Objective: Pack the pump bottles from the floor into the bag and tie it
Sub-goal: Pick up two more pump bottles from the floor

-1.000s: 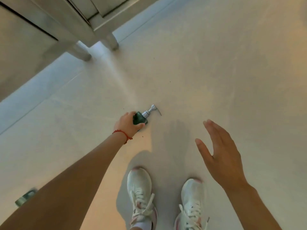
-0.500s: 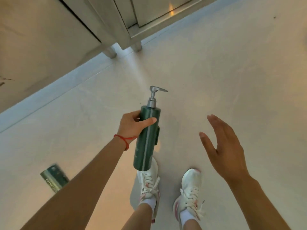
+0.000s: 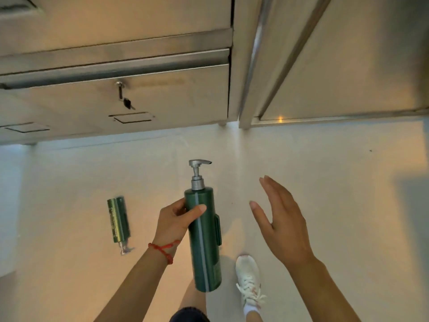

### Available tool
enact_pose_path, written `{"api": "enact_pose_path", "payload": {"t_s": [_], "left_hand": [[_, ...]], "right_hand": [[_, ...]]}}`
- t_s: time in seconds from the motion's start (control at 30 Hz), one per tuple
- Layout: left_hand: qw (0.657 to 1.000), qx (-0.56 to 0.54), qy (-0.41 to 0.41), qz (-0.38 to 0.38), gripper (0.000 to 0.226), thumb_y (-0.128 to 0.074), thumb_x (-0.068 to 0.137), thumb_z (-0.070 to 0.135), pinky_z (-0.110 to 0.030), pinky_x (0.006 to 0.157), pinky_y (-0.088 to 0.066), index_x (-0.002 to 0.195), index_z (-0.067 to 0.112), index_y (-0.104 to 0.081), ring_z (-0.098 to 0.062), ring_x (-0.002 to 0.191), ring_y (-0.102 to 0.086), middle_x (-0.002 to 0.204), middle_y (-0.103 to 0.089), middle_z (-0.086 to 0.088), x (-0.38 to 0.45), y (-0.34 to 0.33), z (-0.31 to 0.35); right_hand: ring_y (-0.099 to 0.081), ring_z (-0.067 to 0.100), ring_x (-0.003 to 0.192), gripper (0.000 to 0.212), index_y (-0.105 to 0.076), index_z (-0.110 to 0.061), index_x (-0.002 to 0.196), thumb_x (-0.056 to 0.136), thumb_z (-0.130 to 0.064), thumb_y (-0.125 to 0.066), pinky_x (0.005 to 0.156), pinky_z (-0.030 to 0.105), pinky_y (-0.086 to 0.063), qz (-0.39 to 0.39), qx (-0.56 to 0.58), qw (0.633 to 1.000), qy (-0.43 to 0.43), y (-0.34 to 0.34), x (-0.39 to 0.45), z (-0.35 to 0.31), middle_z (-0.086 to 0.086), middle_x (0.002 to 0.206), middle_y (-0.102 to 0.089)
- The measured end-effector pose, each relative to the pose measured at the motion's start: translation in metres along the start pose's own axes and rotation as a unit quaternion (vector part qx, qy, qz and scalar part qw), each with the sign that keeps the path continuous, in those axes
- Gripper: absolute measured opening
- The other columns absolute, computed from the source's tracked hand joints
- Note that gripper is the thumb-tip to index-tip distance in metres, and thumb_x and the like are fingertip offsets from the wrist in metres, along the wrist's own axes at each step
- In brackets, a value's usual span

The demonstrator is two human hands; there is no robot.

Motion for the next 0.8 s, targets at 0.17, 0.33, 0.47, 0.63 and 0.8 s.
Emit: {"api": "enact_pose_path", "payload": {"t_s": [0.17, 0.33, 0.47, 0.63, 0.8], "left_hand": [[0.986, -0.108, -0.003, 0.123, 0.012, -0.073, 0.067, 0.020, -0.033, 0.073, -0.053, 0.078, 0.024, -0.070, -0.021, 0.080, -0.067, 0.080, -0.073, 0.000, -0.057, 0.046, -0.011], [0.947, -0.208, 0.010, 0.244, 0.014, -0.070, 0.073, 0.011, -0.033, 0.072, -0.052, 0.079, 0.023, -0.069, -0.022, 0.078, -0.065, 0.082, -0.071, -0.004, -0.111, 0.108, -0.046], [0.910, -0.273, 0.028, 0.312, 0.011, -0.070, 0.072, 0.014, -0.030, 0.066, -0.053, 0.082, 0.020, -0.070, -0.019, 0.074, -0.066, 0.077, -0.072, -0.001, -0.147, 0.163, -0.082], [0.856, -0.336, 0.048, 0.390, 0.013, -0.068, 0.075, 0.013, -0.029, 0.066, -0.052, 0.086, 0.020, -0.067, -0.017, 0.077, -0.065, 0.083, -0.070, -0.003, -0.178, 0.242, -0.136], [0.813, -0.379, 0.053, 0.439, 0.013, -0.067, 0.075, 0.011, -0.015, 0.052, -0.053, 0.080, 0.022, -0.067, -0.002, 0.062, -0.066, 0.064, -0.073, 0.012, -0.187, 0.312, -0.181]], "right_hand": [[-0.030, 0.012, 0.136, 0.059, -0.028, -0.029, 0.141, 0.088, -0.055, -0.029, 0.106, 0.025, -0.021, -0.090, -0.035, 0.988, 0.118, -0.012, -0.017, -0.064, -0.003, 0.150, -0.033], [-0.028, 0.012, 0.137, 0.059, -0.028, -0.027, 0.141, 0.088, -0.052, -0.030, 0.108, 0.025, -0.020, -0.185, -0.090, 0.956, 0.209, -0.045, -0.032, -0.119, -0.003, 0.150, -0.032], [-0.032, 0.015, 0.136, 0.055, -0.033, -0.024, 0.140, 0.090, -0.047, -0.036, 0.108, 0.027, -0.022, -0.229, -0.131, 0.924, 0.277, -0.084, -0.034, -0.171, -0.002, 0.149, -0.035], [-0.036, 0.019, 0.135, 0.051, -0.037, -0.020, 0.138, 0.092, -0.043, -0.039, 0.108, 0.036, -0.030, -0.283, -0.164, 0.878, 0.351, -0.164, -0.038, -0.251, 0.002, 0.146, -0.040], [-0.035, 0.017, 0.135, 0.051, -0.035, -0.021, 0.139, 0.092, -0.040, -0.043, 0.108, 0.034, -0.030, -0.343, -0.197, 0.830, 0.393, -0.259, -0.044, -0.306, 0.001, 0.146, -0.039]]}}
Point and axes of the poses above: each hand's wrist, its own x-axis towards the middle knuckle, its own y-axis out of the back of the hand, z = x × y, the point moved 6 cm from there along x, towards the middle knuckle
